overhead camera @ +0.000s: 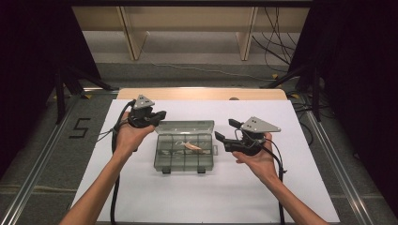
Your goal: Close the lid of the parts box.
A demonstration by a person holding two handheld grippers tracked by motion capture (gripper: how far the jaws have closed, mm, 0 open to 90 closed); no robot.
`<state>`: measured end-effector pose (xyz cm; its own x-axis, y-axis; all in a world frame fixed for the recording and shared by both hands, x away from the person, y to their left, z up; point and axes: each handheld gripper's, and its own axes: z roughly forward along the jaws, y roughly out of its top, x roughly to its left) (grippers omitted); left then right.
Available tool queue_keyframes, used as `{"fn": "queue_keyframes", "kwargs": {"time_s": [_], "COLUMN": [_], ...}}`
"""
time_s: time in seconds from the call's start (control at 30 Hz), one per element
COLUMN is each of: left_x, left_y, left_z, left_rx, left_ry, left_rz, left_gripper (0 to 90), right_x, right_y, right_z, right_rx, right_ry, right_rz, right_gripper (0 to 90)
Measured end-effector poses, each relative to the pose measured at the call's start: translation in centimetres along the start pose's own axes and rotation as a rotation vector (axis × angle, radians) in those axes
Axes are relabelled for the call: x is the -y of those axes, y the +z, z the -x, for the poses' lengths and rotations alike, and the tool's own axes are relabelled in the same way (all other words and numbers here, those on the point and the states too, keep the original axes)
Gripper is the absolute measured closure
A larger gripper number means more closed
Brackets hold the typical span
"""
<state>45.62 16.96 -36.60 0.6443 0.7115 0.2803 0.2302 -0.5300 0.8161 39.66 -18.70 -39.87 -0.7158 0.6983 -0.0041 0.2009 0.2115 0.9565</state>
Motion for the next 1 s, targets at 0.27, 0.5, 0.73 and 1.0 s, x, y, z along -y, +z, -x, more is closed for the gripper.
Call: {"fn": "queue_keyframes", "kwargs": {"time_s": [0.27,0.5,0.73,1.0], "left_x": [1.4,2.4,3.2,4.5], "left_y": [-0.7,-1.5,-1.8,-1.9], "left_z": [1.0,1.7,2.7,3.4], "left_rx": [0.024,0.027,0.043,0.053], "left_ry": [0.001,0.019,0.017,0.012], "left_rz": [0.015,0.013,0.02,0.024], "left_gripper": [90.0,90.0,90.0,90.0], "right_x": [-0.5,-0.8,-0.5,0.2], "right_y": [-1.1,-1.5,-1.0,-0.8], "right_z": [-0.9,-1.3,-1.3,-1.1], "right_rx": [-0.039,-0.066,-0.089,-0.128], "right_ry": [-0.006,-0.023,-0.038,-0.029], "right_rz": [0.003,-0.005,0.002,-0.037], "right_gripper": [29.9,42.4,60.0,77.9]}}
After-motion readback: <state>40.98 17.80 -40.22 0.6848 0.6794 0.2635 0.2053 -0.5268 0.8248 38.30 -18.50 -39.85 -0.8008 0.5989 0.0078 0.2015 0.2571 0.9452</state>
